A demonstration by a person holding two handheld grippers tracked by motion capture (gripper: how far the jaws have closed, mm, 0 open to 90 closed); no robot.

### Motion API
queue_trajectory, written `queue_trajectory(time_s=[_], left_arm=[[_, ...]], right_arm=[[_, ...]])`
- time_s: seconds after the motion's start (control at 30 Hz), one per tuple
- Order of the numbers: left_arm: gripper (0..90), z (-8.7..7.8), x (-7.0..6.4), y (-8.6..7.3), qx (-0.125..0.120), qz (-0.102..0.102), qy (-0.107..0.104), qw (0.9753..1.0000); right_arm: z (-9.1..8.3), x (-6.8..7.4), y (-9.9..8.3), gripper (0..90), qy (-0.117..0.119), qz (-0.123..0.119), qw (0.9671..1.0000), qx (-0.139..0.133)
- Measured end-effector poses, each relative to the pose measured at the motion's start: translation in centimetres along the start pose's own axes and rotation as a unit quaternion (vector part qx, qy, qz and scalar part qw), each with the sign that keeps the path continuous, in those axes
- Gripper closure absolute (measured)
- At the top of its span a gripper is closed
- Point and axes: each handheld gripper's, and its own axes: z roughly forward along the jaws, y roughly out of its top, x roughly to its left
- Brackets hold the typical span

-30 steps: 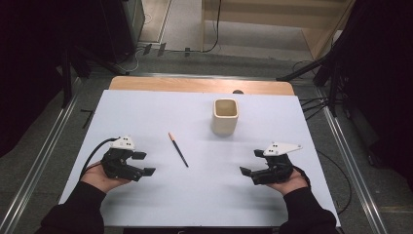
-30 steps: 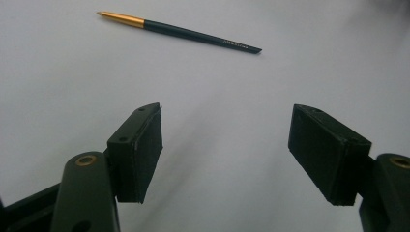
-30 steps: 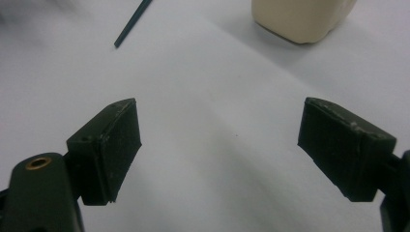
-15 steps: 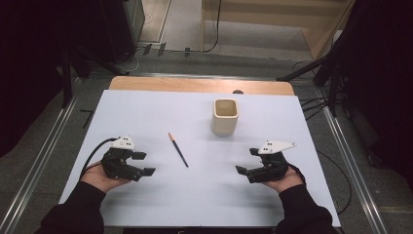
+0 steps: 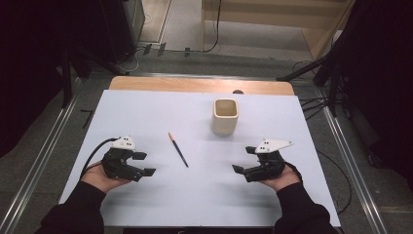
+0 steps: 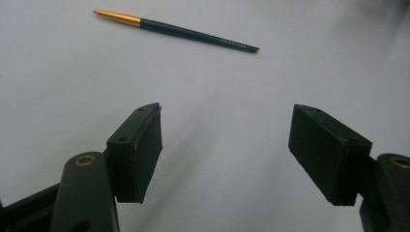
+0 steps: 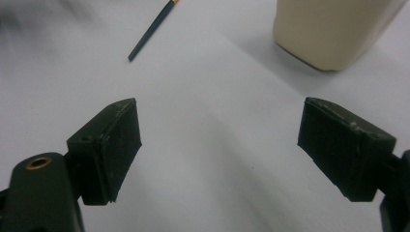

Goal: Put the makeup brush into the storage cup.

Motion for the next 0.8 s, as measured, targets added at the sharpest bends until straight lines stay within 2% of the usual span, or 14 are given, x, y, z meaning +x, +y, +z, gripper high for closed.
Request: queue_trajectory(time_s=[0.47,0.8], left_arm=[[28.2,0.0,0.0,0.0,0.002,0.001,0.001,1.0000],[28.1,0.0,0.0,0.0,0.002,0.003,-0.001,1.0000]], right_arm=[[1.2,0.4,1.2,16.9,0.023,-0.020,0.9995,-0.011],[2.0,0.6,1.9,17.5,0.038,-0.033,0.9987,-0.007]])
